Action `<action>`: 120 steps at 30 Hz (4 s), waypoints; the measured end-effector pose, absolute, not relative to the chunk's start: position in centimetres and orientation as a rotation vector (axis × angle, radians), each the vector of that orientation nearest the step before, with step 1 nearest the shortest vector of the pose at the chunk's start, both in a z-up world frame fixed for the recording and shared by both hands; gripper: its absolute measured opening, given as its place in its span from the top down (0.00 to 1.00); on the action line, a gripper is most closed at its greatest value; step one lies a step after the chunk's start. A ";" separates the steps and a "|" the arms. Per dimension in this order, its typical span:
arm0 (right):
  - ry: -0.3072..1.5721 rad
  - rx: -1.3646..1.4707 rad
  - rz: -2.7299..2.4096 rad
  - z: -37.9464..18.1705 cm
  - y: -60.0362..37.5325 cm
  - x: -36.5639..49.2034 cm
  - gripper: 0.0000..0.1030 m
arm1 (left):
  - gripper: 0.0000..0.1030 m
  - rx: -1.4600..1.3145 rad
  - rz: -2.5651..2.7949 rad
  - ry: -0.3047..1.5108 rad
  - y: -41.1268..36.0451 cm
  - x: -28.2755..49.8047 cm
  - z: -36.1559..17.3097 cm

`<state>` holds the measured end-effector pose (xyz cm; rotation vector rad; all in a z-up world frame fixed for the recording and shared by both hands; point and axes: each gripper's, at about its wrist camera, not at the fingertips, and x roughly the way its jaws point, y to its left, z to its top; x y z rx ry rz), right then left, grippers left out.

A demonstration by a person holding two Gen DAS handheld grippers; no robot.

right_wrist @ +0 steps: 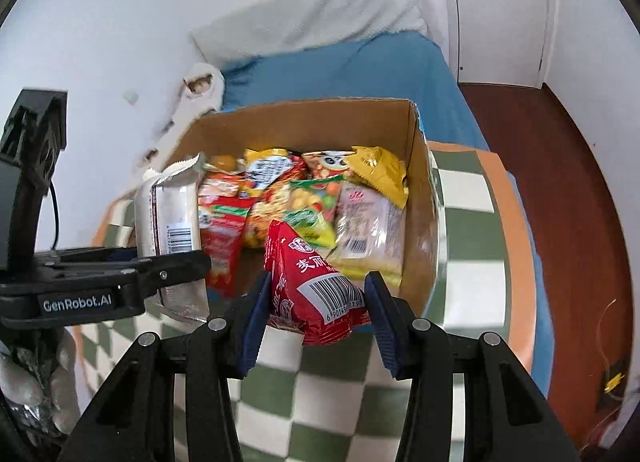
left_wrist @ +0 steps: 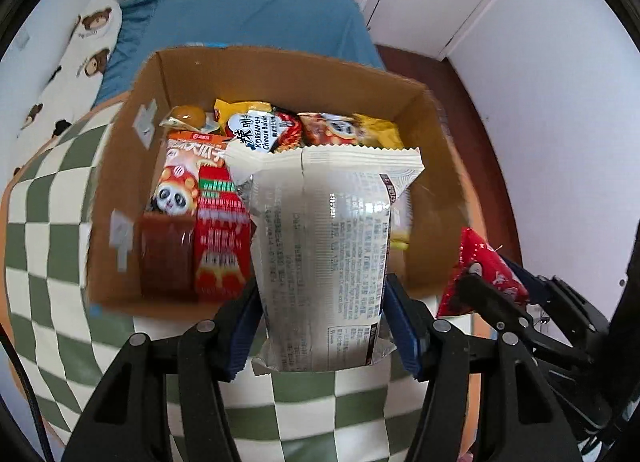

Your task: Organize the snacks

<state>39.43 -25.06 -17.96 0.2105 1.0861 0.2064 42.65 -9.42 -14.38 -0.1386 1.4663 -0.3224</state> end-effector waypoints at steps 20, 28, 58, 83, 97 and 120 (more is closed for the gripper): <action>1.281 0.143 0.067 -23.7 -24.8 44.8 0.06 | 0.01 -0.078 -0.222 1.556 -9.1 46.4 -25.3; 1.250 0.129 -0.009 -22.4 -25.1 43.9 0.03 | 0.01 -0.029 -0.174 1.450 -6.9 44.5 -20.6; 0.828 0.124 0.027 -3.1 -23.8 21.9 0.03 | 0.01 0.030 -0.071 0.911 -4.0 24.9 -2.8; 0.732 0.099 0.001 1.9 -22.7 14.1 0.00 | 0.01 0.056 -0.080 0.806 -3.7 17.8 1.0; 0.749 0.090 -0.082 -1.5 -23.7 19.3 0.00 | 0.00 0.058 -0.041 0.813 -4.7 22.5 -2.4; 0.782 0.084 -0.109 -3.8 -23.9 22.3 0.00 | 0.00 0.066 -0.015 0.840 -4.6 24.9 -3.7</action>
